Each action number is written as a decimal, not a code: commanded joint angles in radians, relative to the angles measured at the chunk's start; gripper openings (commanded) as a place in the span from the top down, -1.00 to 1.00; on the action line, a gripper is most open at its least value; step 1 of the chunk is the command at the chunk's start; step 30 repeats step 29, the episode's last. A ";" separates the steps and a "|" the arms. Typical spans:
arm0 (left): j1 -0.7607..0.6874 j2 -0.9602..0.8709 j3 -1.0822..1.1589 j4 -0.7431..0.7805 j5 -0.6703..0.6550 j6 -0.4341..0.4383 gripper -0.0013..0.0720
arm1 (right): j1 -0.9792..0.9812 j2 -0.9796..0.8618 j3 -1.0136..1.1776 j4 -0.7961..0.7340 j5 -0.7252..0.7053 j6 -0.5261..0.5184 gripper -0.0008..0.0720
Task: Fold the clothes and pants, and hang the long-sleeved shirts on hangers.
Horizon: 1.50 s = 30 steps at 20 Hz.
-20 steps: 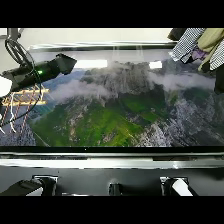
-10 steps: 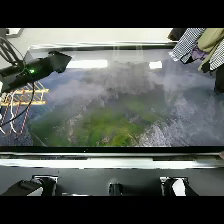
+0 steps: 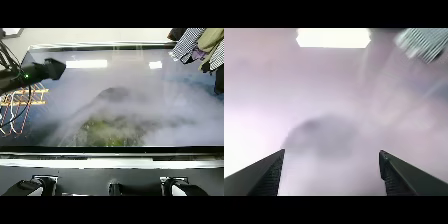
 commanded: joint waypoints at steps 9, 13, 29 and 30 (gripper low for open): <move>0.007 0.052 -0.208 0.348 -0.165 0.099 0.89 | 0.209 0.053 -0.561 0.053 0.315 -0.118 0.91; 0.007 0.052 -0.214 0.359 -0.140 0.099 0.88 | 0.209 0.067 -0.616 0.053 0.338 -0.093 0.90; 0.006 0.051 -0.214 0.367 -0.140 0.099 0.88 | 0.209 0.067 -0.616 0.054 0.334 -0.093 0.90; 0.006 0.051 -0.214 0.367 -0.140 0.099 0.88 | 0.209 0.067 -0.616 0.054 0.334 -0.093 0.90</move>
